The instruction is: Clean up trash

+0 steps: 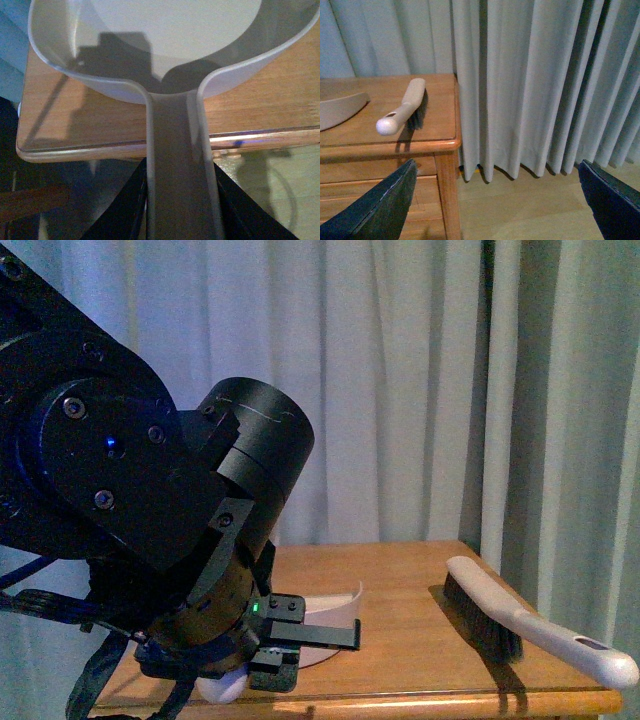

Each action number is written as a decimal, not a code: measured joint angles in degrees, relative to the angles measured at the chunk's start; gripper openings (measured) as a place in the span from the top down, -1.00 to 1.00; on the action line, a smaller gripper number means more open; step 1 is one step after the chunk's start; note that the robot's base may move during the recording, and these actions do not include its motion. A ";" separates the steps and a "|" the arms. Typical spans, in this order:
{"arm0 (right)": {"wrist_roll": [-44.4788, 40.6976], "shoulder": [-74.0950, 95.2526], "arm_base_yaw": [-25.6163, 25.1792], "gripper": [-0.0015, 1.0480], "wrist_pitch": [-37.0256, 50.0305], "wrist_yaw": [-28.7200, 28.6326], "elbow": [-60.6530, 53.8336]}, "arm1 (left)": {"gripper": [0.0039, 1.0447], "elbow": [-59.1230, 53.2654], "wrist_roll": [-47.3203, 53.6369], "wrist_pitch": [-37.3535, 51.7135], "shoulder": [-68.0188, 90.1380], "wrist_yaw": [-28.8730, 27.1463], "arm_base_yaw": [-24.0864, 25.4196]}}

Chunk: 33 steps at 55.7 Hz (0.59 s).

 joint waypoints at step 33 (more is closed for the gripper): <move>0.00 0.00 0.00 -0.86 0.00 0.00 0.00 | 0.46 -17.22 12.76 33.38 -20.63 4.22 5.16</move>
